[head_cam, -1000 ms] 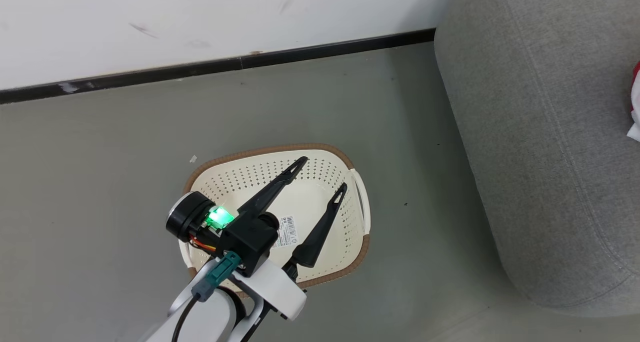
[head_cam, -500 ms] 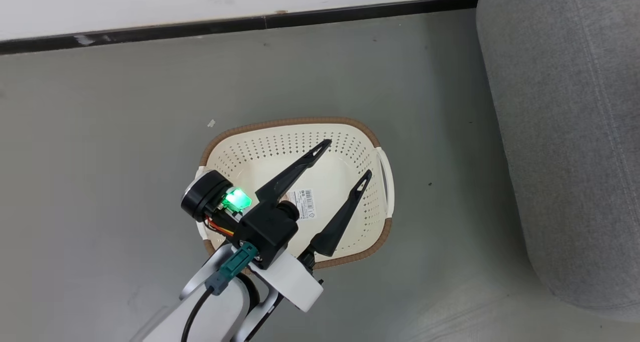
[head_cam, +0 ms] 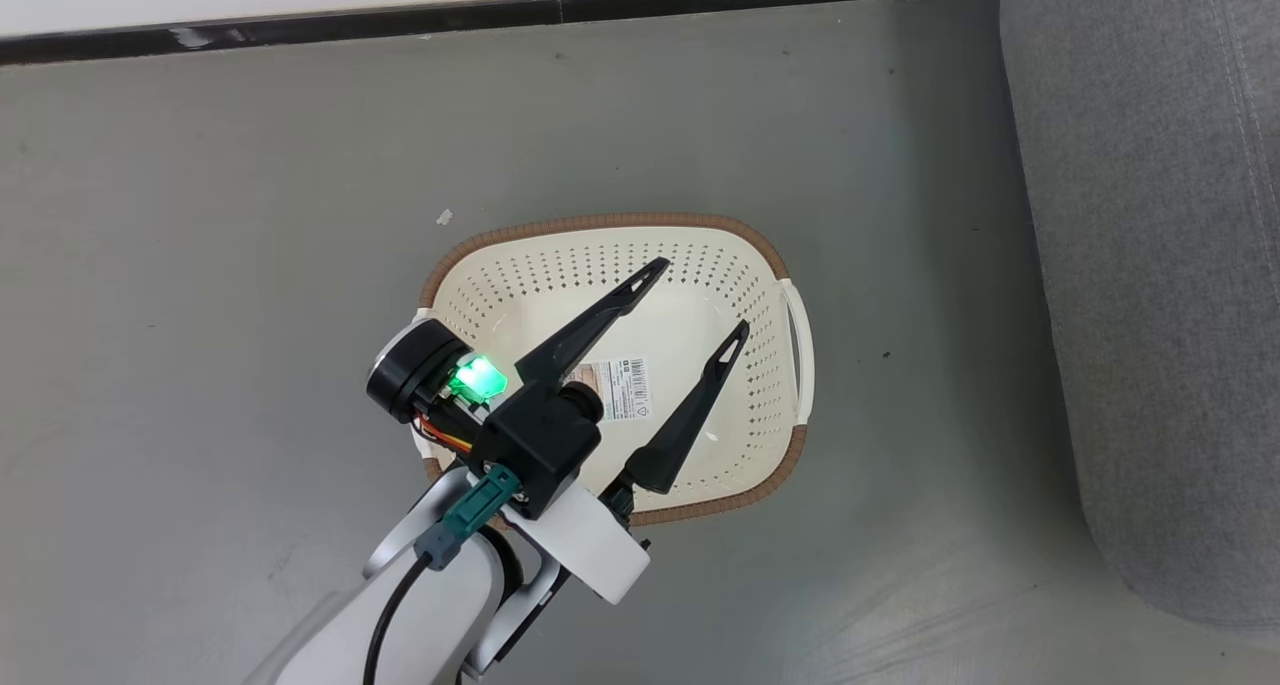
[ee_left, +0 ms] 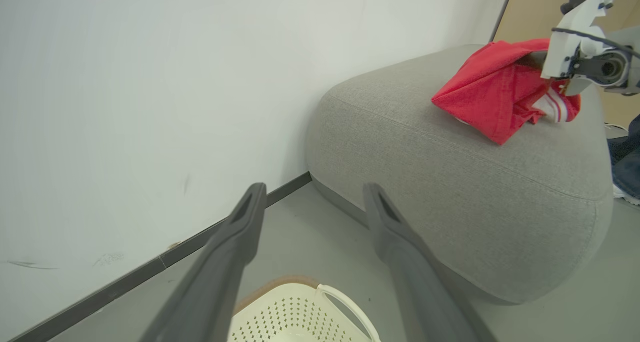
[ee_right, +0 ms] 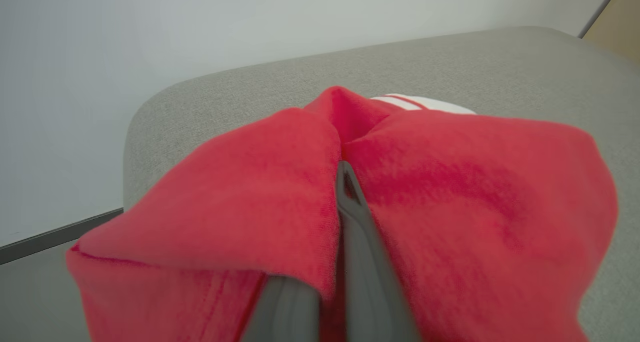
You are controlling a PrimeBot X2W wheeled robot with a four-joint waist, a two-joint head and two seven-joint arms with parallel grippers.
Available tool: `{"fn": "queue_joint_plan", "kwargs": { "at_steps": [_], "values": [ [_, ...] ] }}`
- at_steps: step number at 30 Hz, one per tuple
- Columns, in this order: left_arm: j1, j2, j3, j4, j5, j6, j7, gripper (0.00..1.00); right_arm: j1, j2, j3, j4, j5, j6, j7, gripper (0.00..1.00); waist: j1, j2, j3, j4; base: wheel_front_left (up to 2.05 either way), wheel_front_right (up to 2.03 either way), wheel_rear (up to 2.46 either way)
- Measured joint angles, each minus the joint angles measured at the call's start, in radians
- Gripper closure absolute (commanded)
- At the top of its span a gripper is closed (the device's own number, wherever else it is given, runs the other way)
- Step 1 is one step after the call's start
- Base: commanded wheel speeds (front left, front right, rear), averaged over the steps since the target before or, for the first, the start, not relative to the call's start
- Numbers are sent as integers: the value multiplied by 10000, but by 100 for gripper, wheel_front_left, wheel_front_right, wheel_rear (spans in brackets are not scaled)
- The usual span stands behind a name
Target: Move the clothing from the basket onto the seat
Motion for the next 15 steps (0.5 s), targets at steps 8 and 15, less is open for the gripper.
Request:
{"fn": "queue_joint_plan", "kwargs": {
  "at_steps": [8, 15],
  "values": [
    [-44, -15, 23, 255, -2, -96, -173, 0, -28, -290, 151, 92, 2, 0, -215, 0, 0, 0, -40, -202, 0, 0, 0],
    [-118, -29, 44, 454, -15, -186, -311, 0, -12, -293, 708, 19, 13, 0, -278, 0, 0, 0, -158, -467, 0, 0, 0]
  ]
}}
